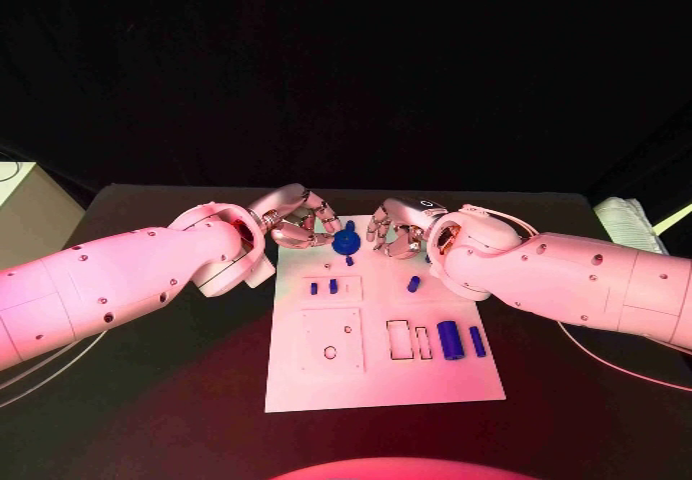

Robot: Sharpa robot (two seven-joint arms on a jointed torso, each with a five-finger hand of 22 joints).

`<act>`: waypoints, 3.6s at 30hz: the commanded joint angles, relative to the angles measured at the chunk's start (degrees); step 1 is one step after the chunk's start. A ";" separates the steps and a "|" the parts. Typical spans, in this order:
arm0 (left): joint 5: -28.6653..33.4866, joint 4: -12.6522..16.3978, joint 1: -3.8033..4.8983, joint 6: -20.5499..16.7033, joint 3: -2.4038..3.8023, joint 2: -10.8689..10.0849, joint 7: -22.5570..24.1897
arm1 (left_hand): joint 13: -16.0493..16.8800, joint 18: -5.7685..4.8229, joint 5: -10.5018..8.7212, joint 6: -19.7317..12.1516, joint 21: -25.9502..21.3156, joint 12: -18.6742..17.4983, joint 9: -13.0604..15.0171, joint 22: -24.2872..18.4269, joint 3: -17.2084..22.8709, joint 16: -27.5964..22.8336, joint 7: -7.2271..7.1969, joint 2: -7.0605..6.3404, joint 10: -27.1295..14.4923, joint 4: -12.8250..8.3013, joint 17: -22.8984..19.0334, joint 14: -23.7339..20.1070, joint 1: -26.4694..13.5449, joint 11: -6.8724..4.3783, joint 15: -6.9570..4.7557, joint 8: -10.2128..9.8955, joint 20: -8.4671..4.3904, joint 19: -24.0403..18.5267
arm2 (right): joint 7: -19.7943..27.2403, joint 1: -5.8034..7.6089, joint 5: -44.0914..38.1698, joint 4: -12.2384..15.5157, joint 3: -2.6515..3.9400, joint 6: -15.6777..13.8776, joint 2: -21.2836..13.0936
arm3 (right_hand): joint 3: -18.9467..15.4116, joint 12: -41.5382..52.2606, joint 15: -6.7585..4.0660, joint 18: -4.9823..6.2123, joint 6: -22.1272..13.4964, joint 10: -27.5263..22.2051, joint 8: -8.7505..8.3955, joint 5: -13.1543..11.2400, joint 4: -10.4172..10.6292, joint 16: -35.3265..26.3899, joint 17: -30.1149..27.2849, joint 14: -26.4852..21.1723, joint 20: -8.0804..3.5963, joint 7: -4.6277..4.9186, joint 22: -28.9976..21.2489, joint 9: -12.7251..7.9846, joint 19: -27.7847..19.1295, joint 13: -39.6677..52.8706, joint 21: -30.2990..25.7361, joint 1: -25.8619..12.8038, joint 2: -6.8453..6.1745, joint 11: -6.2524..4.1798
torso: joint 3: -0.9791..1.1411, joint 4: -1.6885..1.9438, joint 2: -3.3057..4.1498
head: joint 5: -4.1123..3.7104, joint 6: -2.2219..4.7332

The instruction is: Assemble the parts on the task board

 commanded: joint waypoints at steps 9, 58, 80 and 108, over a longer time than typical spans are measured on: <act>-0.04 0.26 0.04 1.12 0.05 -0.28 -0.73 | -0.04 0.79 -0.15 0.09 0.42 0.51 0.16 0.32 0.08 -0.13 0.31 0.39 0.89 -0.31 -0.25 0.21 0.56 -0.06 0.00 -0.29 -0.15 0.31 | 2.46 0.07 2.76 -2.07 0.04 0.96 2.25 | 2.54 3.75 -0.66 -1.22 0.04 2.28 -2.14 0.17 -0.80 0.75 0.39 2.08 -0.51 -0.10 2.19 -1.08 1.31 3.03 1.68 0.93 0.33 -0.79 | -0.08 0.17 0.02 | 0.08 0.04; -11.32 -4.10 0.58 11.17 0.01 6.23 -29.61 | 2.43 -0.37 -0.68 1.59 -0.31 4.02 6.10 -1.45 -15.27 1.35 -2.24 -4.19 6.67 14.83 8.43 8.60 -5.44 -2.77 -2.10 2.36 -1.84 8.34 | 1.66 0.33 1.13 5.86 0.28 -3.25 -4.86 | 2.91 5.96 -0.77 -1.21 1.32 1.26 -2.94 0.10 -0.89 0.66 -0.05 2.10 -0.63 -0.26 2.50 -1.47 1.14 5.52 1.47 -0.02 -0.91 -0.90 | 0.09 -0.12 -0.05 | 0.53 0.05; -12.36 -8.78 1.84 15.48 -0.04 11.65 -32.83 | 11.00 -1.61 -0.80 2.36 5.47 17.23 8.60 3.07 -22.44 6.27 -3.97 -1.17 6.90 18.16 25.37 16.71 -2.44 -4.90 -3.89 6.19 -3.31 13.59 | 1.30 0.63 1.62 7.14 0.40 -3.43 -6.22 | 2.98 6.01 -0.74 -1.18 1.28 0.98 -3.08 0.11 -0.79 0.59 -0.18 2.06 -0.62 -0.21 2.35 -1.53 1.02 5.66 1.27 -0.15 -0.89 -0.85 | -0.03 0.03 0.04 | 0.41 -0.14; -11.82 -11.30 2.44 19.55 -0.79 14.41 -33.29 | 20.71 -2.94 -1.00 6.11 11.63 27.92 9.54 7.98 -24.50 10.19 -6.35 0.06 10.05 18.16 41.06 24.03 -0.61 -7.22 -5.89 10.07 -4.80 18.31 | 1.22 0.69 1.80 7.17 0.40 -3.26 -6.42 | 2.99 6.05 -0.72 -1.19 1.27 0.91 -3.12 0.10 -0.74 0.58 -0.19 2.05 -0.61 -0.21 2.39 -1.54 1.02 5.73 1.27 -0.22 -0.88 -0.84 | -0.02 0.09 0.02 | 0.19 -0.50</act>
